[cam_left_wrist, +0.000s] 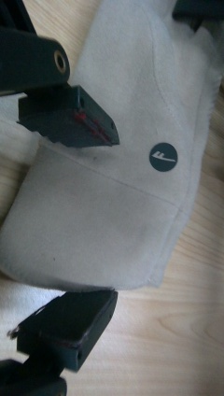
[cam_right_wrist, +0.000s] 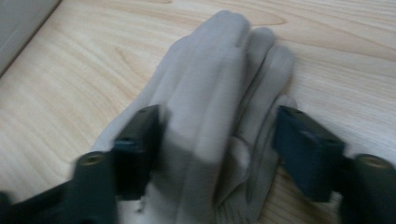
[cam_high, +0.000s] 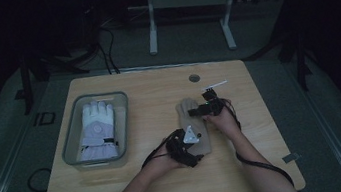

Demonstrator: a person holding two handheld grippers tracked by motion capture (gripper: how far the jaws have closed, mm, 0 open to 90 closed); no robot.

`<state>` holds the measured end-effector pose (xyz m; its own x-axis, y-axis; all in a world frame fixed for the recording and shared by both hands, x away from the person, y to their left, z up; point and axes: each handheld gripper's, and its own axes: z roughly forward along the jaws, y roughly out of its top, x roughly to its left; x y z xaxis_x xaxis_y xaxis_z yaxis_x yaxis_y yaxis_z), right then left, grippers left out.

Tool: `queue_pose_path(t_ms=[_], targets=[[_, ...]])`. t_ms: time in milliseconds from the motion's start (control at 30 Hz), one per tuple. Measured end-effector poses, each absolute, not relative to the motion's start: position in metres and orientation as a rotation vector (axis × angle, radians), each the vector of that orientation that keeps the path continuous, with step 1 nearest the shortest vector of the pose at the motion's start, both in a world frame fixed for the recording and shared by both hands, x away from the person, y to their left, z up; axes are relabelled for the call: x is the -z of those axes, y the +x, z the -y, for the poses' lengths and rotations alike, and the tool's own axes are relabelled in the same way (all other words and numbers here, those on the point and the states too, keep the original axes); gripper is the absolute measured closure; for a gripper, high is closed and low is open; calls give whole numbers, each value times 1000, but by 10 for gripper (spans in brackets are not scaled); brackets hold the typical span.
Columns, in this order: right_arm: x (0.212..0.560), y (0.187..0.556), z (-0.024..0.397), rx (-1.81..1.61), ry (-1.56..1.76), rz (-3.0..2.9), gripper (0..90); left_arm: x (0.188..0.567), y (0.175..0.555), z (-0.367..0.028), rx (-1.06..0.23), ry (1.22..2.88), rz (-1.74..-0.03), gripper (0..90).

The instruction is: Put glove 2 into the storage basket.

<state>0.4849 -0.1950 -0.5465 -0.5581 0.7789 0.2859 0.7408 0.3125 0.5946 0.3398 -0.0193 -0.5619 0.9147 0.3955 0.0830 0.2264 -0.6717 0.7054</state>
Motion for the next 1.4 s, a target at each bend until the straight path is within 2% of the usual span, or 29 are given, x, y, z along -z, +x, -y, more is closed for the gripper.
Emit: queue_pose_path(t_ms=[167, 267, 333, 400, 767, 1400], targets=[[547, 484, 195, -1096, 1470, -2530, 547, 563, 339, 25, -373, 2371, -439, 337], [546, 484, 193, -1096, 1486, -2537, 597, 560, 338, 28, -434, 2390, -445, 511], [545, 482, 191, -1087, 1476, -2538, 622, 558, 339, 28, -448, 2390, -443, 670], [542, 481, 190, -1083, 1467, -2537, 648, 555, 339, 28, -444, 2394, -451, 719], [521, 478, 194, -1171, 1475, -2513, 751, 538, 330, 28, -480, 2366, -434, 761], [465, 475, 167, -1347, 1366, -2472, 767, 486, 323, -4, -583, 2355, -465, 766]])
